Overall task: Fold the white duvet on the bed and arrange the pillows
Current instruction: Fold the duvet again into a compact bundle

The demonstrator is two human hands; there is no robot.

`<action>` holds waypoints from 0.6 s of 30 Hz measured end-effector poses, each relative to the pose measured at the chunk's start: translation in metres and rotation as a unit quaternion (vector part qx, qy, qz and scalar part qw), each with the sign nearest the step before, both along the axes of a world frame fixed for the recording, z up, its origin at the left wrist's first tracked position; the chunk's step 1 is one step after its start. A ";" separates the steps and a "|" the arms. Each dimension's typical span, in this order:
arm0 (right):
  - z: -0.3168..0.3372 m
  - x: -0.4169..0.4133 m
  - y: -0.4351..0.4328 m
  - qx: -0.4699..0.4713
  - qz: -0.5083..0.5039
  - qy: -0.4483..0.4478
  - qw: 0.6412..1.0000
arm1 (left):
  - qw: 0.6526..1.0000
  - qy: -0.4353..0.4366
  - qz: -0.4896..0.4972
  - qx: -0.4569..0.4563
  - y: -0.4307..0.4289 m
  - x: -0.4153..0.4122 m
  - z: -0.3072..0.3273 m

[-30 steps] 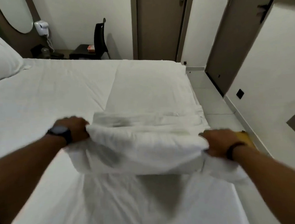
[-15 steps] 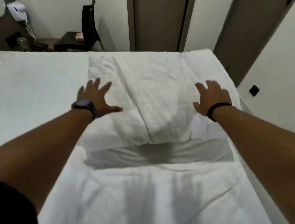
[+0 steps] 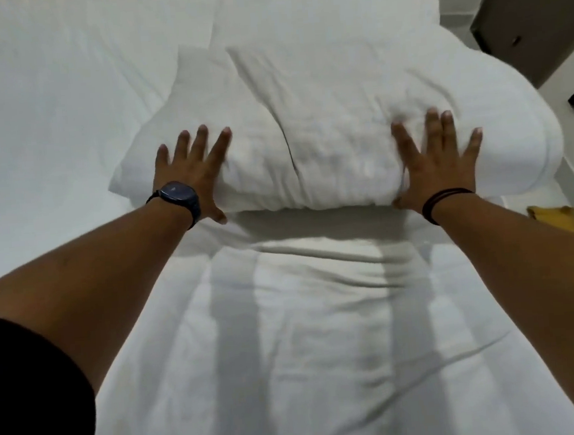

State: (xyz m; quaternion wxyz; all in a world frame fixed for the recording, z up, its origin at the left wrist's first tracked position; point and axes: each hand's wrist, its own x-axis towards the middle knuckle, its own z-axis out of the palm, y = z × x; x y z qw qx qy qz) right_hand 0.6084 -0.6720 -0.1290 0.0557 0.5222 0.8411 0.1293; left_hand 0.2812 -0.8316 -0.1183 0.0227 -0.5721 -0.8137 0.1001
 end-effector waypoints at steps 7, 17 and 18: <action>-0.039 0.037 0.009 0.028 0.045 -0.036 0.998 | 0.998 0.024 -0.001 0.056 -0.001 -0.030 -0.026; -0.058 0.036 0.006 0.100 0.067 -0.038 0.992 | 0.996 0.043 -0.012 0.080 -0.017 -0.021 -0.036; -0.058 0.037 0.004 0.105 0.073 -0.029 0.991 | 0.995 0.047 -0.014 0.088 -0.019 -0.019 -0.035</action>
